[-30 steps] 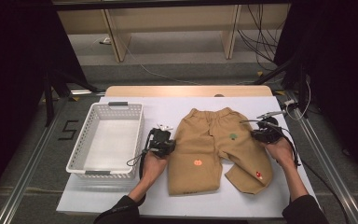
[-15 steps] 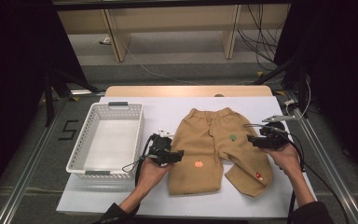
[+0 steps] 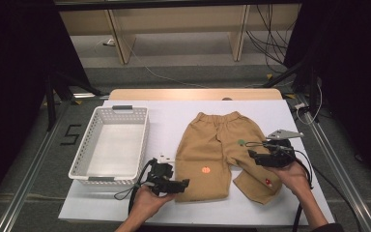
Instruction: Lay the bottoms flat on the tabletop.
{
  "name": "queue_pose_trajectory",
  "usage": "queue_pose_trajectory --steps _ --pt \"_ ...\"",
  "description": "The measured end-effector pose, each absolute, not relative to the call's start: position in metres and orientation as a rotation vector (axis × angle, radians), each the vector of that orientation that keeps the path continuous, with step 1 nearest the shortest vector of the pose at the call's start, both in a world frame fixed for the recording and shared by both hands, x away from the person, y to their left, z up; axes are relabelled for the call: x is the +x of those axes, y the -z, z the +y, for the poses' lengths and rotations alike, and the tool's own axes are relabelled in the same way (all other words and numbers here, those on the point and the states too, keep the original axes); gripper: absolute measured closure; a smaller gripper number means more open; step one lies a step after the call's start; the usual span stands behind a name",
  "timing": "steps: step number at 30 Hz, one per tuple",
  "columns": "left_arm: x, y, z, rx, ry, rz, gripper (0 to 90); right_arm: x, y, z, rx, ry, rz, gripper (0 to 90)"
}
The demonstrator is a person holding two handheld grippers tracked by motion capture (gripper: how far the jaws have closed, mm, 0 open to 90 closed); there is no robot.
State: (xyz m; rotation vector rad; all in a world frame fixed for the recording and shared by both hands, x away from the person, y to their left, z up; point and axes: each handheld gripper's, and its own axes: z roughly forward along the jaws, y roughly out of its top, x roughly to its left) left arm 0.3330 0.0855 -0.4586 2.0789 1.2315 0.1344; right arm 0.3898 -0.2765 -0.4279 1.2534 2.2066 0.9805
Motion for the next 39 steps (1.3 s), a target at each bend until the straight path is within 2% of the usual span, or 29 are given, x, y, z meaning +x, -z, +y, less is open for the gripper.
queue_pose_trajectory --steps 15,16,17,18,19,20,21,24,27,31,39 --pt "0.312 0.475 0.083 2.217 -0.001 1.166 26.3 0.384 0.43 -0.273 1.243 -0.978 2.225 34.3" --pt "0.31 0.474 0.081 2.222 -0.006 1.141 28.3 0.384 0.43 -0.273 1.24 -0.979 2.226 34.4" --pt "0.308 0.473 0.079 2.228 -0.024 1.112 44.5 0.384 0.429 -0.272 1.242 -0.982 2.226 34.5" --pt "0.307 0.471 0.078 2.228 -0.047 1.089 53.6 0.384 0.429 -0.272 1.24 -0.985 2.226 34.6" --pt "0.307 0.47 0.077 2.222 -0.062 1.071 53.6 0.384 0.429 -0.272 1.24 -0.985 2.226 34.6" --pt "0.307 0.469 0.077 2.208 -0.067 1.057 71.1 0.384 0.429 -0.272 1.233 -0.983 2.223 34.7" --pt "0.308 0.467 0.076 2.195 -0.06 1.046 71.1 0.384 0.429 -0.272 1.233 -0.983 2.223 34.7" --pt "0.313 0.456 0.074 2.121 -0.04 1.03 85.8 0.384 0.428 -0.273 1.227 -0.979 2.223 34.9" --pt "0.322 0.441 0.07 2.055 -0.088 1.01 87.5 0.384 0.426 -0.273 1.232 -0.99 2.214 35.1" --pt "0.345 0.429 0.069 1.982 -0.078 1.044 87.6 0.382 0.424 -0.269 1.211 -1.012 2.22 35.2" --pt "0.385 0.431 0.072 1.901 -0.043 1.148 87.6 0.376 0.419 -0.255 1.139 -1.053 2.274 36.4"
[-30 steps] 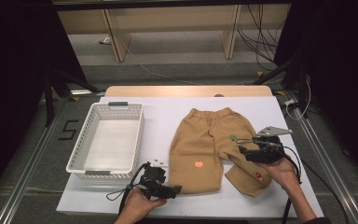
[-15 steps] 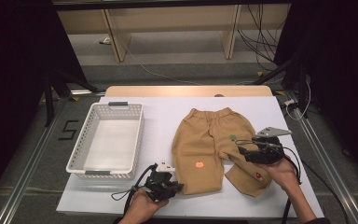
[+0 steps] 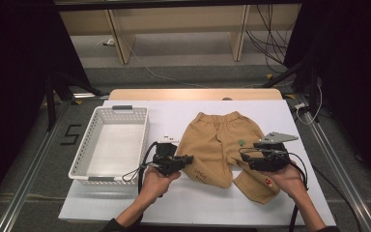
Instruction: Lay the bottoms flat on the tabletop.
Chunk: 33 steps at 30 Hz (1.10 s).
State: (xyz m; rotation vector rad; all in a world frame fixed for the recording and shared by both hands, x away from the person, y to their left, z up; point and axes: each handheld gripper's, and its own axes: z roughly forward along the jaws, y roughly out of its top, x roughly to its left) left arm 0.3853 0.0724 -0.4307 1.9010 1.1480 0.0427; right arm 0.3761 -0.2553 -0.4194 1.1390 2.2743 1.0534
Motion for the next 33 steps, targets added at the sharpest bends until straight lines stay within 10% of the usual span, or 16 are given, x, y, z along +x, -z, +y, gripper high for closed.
queue_pose_trajectory --steps 26,33 --pt "0.41 0.447 0.069 1.882 -0.038 1.22 87.5 0.351 0.428 -0.196 0.913 -1.117 2.58 48.6" --pt "0.408 0.446 0.069 1.892 -0.019 1.206 84.8 0.354 0.438 -0.19 0.92 -1.009 2.609 86.3"
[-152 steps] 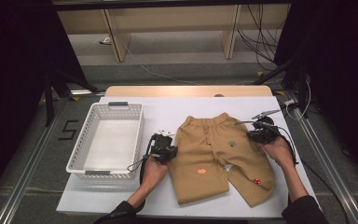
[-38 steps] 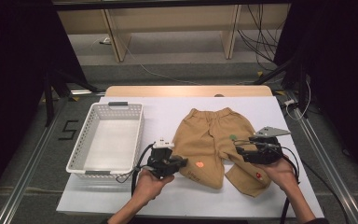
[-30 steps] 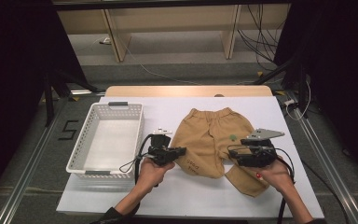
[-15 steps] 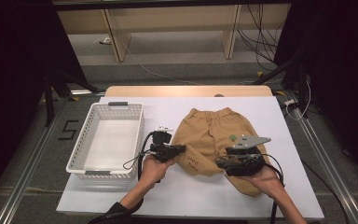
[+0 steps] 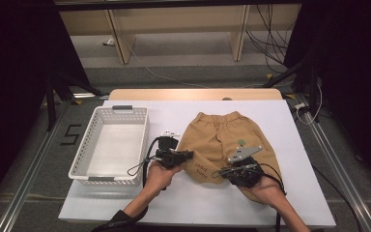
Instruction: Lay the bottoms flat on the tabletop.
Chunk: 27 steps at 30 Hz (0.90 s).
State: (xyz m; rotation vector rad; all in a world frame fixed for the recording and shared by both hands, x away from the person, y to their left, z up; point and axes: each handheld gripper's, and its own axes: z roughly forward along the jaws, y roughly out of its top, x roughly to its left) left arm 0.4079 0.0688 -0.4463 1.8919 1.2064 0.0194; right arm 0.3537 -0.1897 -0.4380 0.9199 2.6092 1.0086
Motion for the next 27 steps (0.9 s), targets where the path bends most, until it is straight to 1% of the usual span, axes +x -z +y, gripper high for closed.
queue_pose_trajectory --steps 1,2,5,6,8,10,12,13,15,17,20,23,27 --pt "0.407 0.446 0.069 1.895 -0.009 1.208 84.8 0.354 0.438 -0.19 0.92 -1.009 2.609 86.3" --pt "0.406 0.446 0.069 1.895 0.005 1.206 80.8 0.355 0.437 -0.19 0.919 -1.011 2.595 87.2" --pt "0.402 0.445 0.072 1.893 0.015 1.184 77.1 0.364 0.431 -0.193 0.967 -1.037 2.553 87.8" --pt "0.4 0.444 0.074 1.884 0.026 1.181 74.7 0.368 0.43 -0.195 0.983 -1.039 2.539 87.9" --pt "0.396 0.442 0.078 1.883 0.037 1.172 66.7 0.377 0.43 -0.196 1.015 -1.038 2.517 87.9" --pt "0.39 0.44 0.083 1.884 0.041 1.159 62.0 0.383 0.432 -0.196 1.04 -1.032 2.506 87.9" --pt "0.384 0.438 0.089 1.886 0.051 1.157 54.2 0.386 0.434 -0.196 1.049 -1.012 2.501 87.8" --pt "0.382 0.438 0.091 1.887 0.06 1.159 54.2 0.386 0.434 -0.196 1.049 -1.012 2.501 87.8" --pt "0.377 0.44 0.094 1.884 0.076 1.17 51.0 0.386 0.433 -0.196 1.05 -1.015 2.497 87.8" --pt "0.375 0.444 0.094 1.903 0.068 1.187 45.1 0.386 0.433 -0.196 1.052 -1.016 2.498 87.8" --pt "0.376 0.455 0.093 1.917 0.078 1.219 41.3 0.385 0.433 -0.196 1.045 -1.016 2.497 87.7" --pt "0.378 0.463 0.091 1.923 0.095 1.237 40.8 0.385 0.433 -0.196 1.042 -1.019 2.497 87.7" --pt "0.383 0.468 0.084 1.936 0.07 1.244 39.7 0.385 0.434 -0.195 1.033 -1.008 2.505 87.6"
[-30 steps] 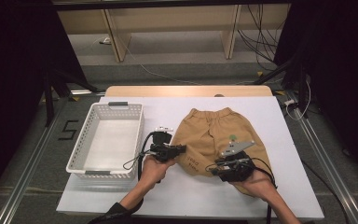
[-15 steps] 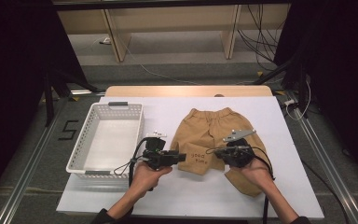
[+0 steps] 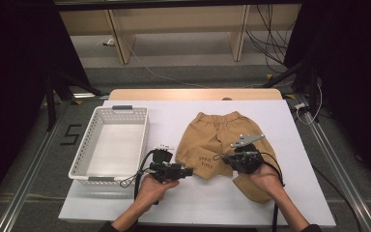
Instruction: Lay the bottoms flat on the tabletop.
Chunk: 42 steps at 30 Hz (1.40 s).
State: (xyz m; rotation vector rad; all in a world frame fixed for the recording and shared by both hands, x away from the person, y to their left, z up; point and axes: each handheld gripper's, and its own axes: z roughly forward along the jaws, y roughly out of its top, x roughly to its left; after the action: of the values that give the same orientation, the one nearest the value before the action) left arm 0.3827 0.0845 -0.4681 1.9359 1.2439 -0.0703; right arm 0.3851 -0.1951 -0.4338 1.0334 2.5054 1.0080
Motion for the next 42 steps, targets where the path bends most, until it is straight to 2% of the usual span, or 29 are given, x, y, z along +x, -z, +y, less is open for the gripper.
queue_pose_trajectory --steps 10,11,12,13,17,19,22,23,25,30,35,42 --pt "0.395 0.482 0.068 1.984 0.052 1.29 45.5 0.385 0.435 -0.195 1.034 -1.015 2.507 83.9" --pt "0.397 0.484 0.068 1.984 0.056 1.292 48.3 0.385 0.435 -0.195 1.033 -1.015 2.508 83.5" --pt "0.397 0.484 0.068 1.973 0.056 1.295 55.5 0.384 0.435 -0.195 1.032 -1.011 2.51 83.5" --pt "0.398 0.485 0.067 1.975 0.055 1.294 55.5 0.384 0.435 -0.195 1.032 -1.011 2.51 83.5" --pt "0.398 0.487 0.068 1.966 0.082 1.277 75.0 0.385 0.436 -0.195 1.029 -0.995 2.512 82.5" --pt "0.397 0.486 0.068 1.96 0.083 1.267 85.3 0.385 0.437 -0.194 1.035 -0.987 2.51 79.0" --pt "0.391 0.479 0.068 1.963 0.083 1.226 86.9 0.385 0.436 -0.196 1.044 -0.992 2.51 65.8" --pt "0.387 0.475 0.069 1.967 0.083 1.205 86.9 0.385 0.436 -0.196 1.044 -0.992 2.51 65.8" --pt "0.379 0.467 0.072 1.969 0.079 1.17 87.0 0.383 0.433 -0.198 1.059 -1.007 2.495 55.5" --pt "0.354 0.448 0.086 1.962 0.118 1.108 87.0 0.371 0.416 -0.219 1.076 -1.025 2.417 46.1" --pt "0.33 0.436 0.095 1.946 0.193 1.064 87.0 0.366 0.411 -0.236 1.107 -1.003 2.357 44.3" --pt "0.301 0.424 0.098 1.962 0.213 0.998 86.8 0.367 0.413 -0.255 1.171 -0.987 2.314 43.9"
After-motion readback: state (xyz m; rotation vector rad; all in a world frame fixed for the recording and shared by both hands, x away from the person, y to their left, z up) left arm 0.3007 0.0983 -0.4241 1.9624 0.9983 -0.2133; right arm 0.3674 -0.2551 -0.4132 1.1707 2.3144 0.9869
